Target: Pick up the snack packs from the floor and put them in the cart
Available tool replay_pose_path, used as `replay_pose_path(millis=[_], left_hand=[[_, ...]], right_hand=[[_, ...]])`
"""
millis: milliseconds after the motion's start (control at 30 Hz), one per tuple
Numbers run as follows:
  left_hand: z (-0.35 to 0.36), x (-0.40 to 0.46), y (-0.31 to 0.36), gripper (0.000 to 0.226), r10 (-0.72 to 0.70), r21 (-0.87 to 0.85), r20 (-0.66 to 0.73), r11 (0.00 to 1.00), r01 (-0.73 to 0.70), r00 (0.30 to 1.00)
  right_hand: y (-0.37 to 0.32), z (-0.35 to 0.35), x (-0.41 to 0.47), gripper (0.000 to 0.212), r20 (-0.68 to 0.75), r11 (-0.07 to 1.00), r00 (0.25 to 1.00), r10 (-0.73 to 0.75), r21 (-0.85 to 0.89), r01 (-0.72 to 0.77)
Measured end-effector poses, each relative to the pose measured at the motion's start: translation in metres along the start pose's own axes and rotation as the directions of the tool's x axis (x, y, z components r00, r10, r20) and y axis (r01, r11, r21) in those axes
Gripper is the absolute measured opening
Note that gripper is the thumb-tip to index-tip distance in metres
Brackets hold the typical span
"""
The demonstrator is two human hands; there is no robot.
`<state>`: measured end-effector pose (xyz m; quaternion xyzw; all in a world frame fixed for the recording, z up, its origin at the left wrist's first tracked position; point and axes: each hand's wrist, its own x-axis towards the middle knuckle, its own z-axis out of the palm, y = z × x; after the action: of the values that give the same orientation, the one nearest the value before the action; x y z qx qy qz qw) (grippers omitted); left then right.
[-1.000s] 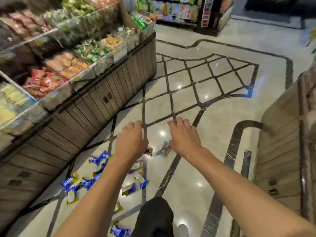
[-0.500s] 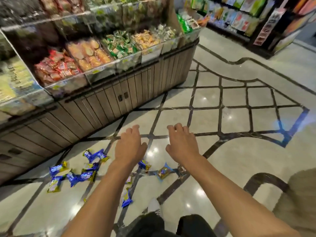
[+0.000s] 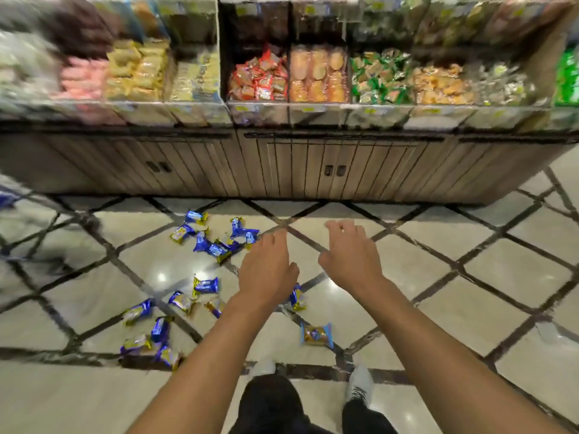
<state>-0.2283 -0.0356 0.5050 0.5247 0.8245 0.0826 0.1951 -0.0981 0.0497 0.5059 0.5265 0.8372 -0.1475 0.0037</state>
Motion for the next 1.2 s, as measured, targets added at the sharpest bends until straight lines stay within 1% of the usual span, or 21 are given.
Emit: replay_pose_path(millis=[133,200,267,367,467,600,700,900,1033,1100,1200], left_hand=[[0.000,-0.023,0.004,0.057,-0.213,-0.014,-0.060,0.977,0.213,0.975],[-0.004,-0.032,0.002,0.056,-0.296,-0.018,-0.098,0.955,0.296,0.950],[-0.006,-0.037,-0.006,0.057,-0.371,-0.069,-0.130,0.928,0.365,0.919],[0.002,-0.041,-0.020,0.059,-0.457,-0.185,-0.169,0.885,0.427,0.873],[0.018,-0.041,-0.026,0.057,-0.504,-0.219,-0.198,0.859,0.463,0.841],[0.035,-0.039,-0.021,0.058,-0.568,-0.286,-0.192,0.813,0.508,0.800],[0.047,-0.037,-0.012,0.058,-0.638,-0.322,-0.153,0.754,0.572,0.755],[0.075,-0.007,0.021,0.048,-0.799,-0.387,-0.141,0.588,0.710,0.585],[0.108,0.020,0.054,0.054,-0.871,-0.415,-0.124,0.481,0.772,0.476],[0.129,0.030,0.067,0.056,-0.901,-0.444,-0.100,0.420,0.791,0.423],[0.165,0.043,0.075,0.056,-0.933,-0.490,-0.071,0.341,0.802,0.353]], right_hand=[[-0.004,-0.002,0.013,0.054,0.075,0.976,0.973,-0.219,0.000,0.220],[-0.010,-0.002,0.019,0.050,0.113,0.959,0.952,-0.284,0.024,0.283],[-0.019,0.001,0.023,0.048,0.152,0.943,0.931,-0.333,0.034,0.332],[-0.033,0.009,0.031,0.050,0.186,0.922,0.904,-0.385,0.026,0.387],[-0.038,0.019,0.037,0.049,0.198,0.901,0.881,-0.430,0.042,0.431],[-0.039,0.022,0.047,0.051,0.193,0.882,0.861,-0.471,0.065,0.467],[-0.038,0.031,0.057,0.054,0.272,0.841,0.804,-0.529,0.043,0.539],[-0.018,0.058,0.099,0.055,0.401,0.735,0.646,-0.649,0.115,0.668],[0.004,0.080,0.136,0.055,0.458,0.648,0.524,-0.718,0.168,0.743],[0.019,0.093,0.148,0.055,0.492,0.630,0.490,-0.719,0.163,0.760],[0.043,0.120,0.160,0.054,0.507,0.613,0.468,-0.724,0.162,0.773]])
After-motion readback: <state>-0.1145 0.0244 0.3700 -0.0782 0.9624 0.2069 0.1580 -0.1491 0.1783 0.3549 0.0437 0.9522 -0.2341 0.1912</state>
